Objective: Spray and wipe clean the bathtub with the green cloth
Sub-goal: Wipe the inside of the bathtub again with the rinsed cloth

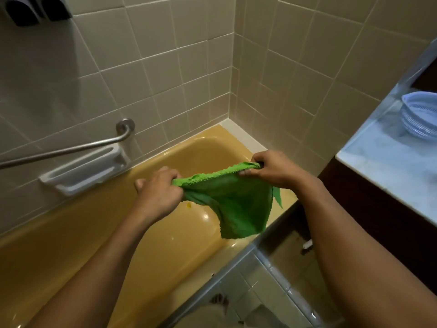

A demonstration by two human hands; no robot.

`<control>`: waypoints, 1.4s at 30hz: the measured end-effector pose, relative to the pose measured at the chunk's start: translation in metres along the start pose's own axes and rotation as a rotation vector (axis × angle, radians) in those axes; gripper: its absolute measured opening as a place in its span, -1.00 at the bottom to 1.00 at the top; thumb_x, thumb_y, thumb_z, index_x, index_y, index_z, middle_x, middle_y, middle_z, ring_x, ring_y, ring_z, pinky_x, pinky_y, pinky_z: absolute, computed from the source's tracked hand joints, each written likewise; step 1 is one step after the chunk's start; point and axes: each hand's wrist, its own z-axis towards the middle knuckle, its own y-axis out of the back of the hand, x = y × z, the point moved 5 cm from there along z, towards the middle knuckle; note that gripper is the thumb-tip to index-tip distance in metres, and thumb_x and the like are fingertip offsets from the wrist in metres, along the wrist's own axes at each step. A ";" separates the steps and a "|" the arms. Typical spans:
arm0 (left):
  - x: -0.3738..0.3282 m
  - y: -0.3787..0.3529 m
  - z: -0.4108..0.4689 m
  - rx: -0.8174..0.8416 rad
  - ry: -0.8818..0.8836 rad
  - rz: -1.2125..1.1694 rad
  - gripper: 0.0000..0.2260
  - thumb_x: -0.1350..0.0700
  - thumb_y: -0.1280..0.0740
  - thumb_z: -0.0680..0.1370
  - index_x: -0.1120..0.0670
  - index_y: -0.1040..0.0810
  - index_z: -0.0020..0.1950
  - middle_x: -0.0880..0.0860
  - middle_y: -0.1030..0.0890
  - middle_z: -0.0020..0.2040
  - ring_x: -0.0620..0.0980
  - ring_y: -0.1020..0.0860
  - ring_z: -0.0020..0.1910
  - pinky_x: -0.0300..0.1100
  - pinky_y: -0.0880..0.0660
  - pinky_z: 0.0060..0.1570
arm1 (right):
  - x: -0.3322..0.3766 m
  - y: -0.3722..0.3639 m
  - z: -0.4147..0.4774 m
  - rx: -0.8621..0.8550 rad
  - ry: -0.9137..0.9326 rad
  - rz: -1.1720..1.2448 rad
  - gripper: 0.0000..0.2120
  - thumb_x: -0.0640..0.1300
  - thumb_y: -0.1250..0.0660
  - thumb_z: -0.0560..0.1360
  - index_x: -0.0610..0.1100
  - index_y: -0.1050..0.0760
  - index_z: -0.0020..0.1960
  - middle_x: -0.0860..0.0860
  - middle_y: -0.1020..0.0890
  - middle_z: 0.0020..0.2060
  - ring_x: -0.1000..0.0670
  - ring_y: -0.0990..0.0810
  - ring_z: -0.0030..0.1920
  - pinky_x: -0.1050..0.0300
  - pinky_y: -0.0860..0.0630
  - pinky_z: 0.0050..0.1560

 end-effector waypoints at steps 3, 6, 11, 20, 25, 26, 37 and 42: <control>-0.016 0.007 0.038 0.045 -0.016 -0.081 -0.88 0.20 -0.33 0.51 0.04 -0.57 -0.20 0.00 -0.61 -0.18 0.09 -0.57 -0.07 0.07 -0.50 0.06 | -0.024 0.027 0.019 0.101 0.039 -0.092 -0.70 0.08 -0.55 0.45 -0.09 -0.55 -0.02 -0.02 -0.60 -0.13 -0.02 -0.53 -0.11 0.02 -0.43 -0.13; -0.038 0.012 0.069 0.025 -0.105 -0.084 -0.78 0.30 -0.35 0.56 -0.02 -0.57 -0.15 0.01 -0.62 -0.19 0.03 -0.59 -0.13 -0.02 -0.52 -0.16 | -0.061 0.058 0.048 0.035 0.066 -0.319 -0.85 -0.23 -0.42 0.51 -0.11 -0.60 0.07 -0.06 -0.62 -0.05 -0.10 -0.58 0.00 0.04 -0.48 -0.06; -0.073 0.016 0.101 -0.137 -0.236 0.083 -0.70 0.35 -0.39 0.53 -0.08 -0.50 -0.06 0.00 -0.59 -0.06 0.03 -0.54 -0.05 -0.02 -0.48 -0.07 | -0.121 0.113 0.084 -0.090 0.047 -0.365 -0.74 -0.39 -0.27 0.48 -0.13 -0.61 0.03 -0.09 -0.64 -0.06 -0.14 -0.61 0.00 -0.11 -0.60 0.00; -0.094 0.029 0.093 -0.185 -0.131 -0.248 -0.92 -0.01 -0.49 0.48 -0.23 -0.72 -0.14 -0.04 -0.69 -0.24 -0.20 -0.56 -0.28 -0.27 -0.49 -0.23 | -0.153 0.191 0.122 -0.224 0.221 -0.312 -0.74 -0.34 -0.27 0.58 -0.17 -0.67 0.15 -0.13 -0.63 0.03 -0.10 -0.56 0.03 0.03 -0.46 0.01; -0.076 0.045 0.076 -0.439 0.022 -0.347 -0.80 0.01 -0.35 0.63 -0.07 -0.73 -0.13 -0.13 -0.72 -0.20 -0.19 -0.61 -0.22 -0.16 -0.49 -0.14 | -0.139 0.204 0.124 -0.279 0.190 -0.122 -0.81 -0.20 -0.29 0.65 -0.18 -0.68 0.13 -0.05 -0.64 -0.09 -0.05 -0.56 -0.03 0.08 -0.45 -0.01; -0.074 0.046 0.072 -0.478 0.035 -0.340 -0.78 0.03 -0.35 0.65 -0.08 -0.71 -0.14 -0.22 -0.70 -0.23 -0.28 -0.59 -0.25 -0.19 -0.49 -0.16 | -0.134 0.204 0.126 -0.306 0.172 -0.096 -0.81 -0.15 -0.30 0.65 -0.19 -0.68 0.09 -0.08 -0.65 -0.11 -0.11 -0.58 -0.04 0.03 -0.47 -0.04; 0.008 0.053 0.031 -0.786 0.414 -0.407 -0.75 -0.13 -0.53 0.47 0.05 -0.75 -0.12 0.09 -0.70 -0.30 0.13 -0.68 -0.27 0.09 -0.65 -0.16 | -0.024 0.146 0.123 -0.018 0.069 -0.263 -0.62 0.14 -0.45 0.54 -0.09 -0.57 -0.32 -0.02 -0.55 -0.41 0.01 -0.52 -0.35 0.18 -0.34 -0.42; -0.002 0.019 0.041 -0.556 0.416 -0.780 -0.86 -0.06 -0.53 0.47 -0.01 -0.76 -0.18 0.07 -0.74 -0.26 0.19 -0.74 -0.17 0.25 -0.68 -0.10 | 0.023 0.053 0.110 0.303 -0.176 0.524 -0.69 -0.10 -0.46 0.56 -0.38 -0.60 0.07 -0.18 -0.66 -0.23 -0.08 -0.63 -0.29 0.05 -0.62 -0.27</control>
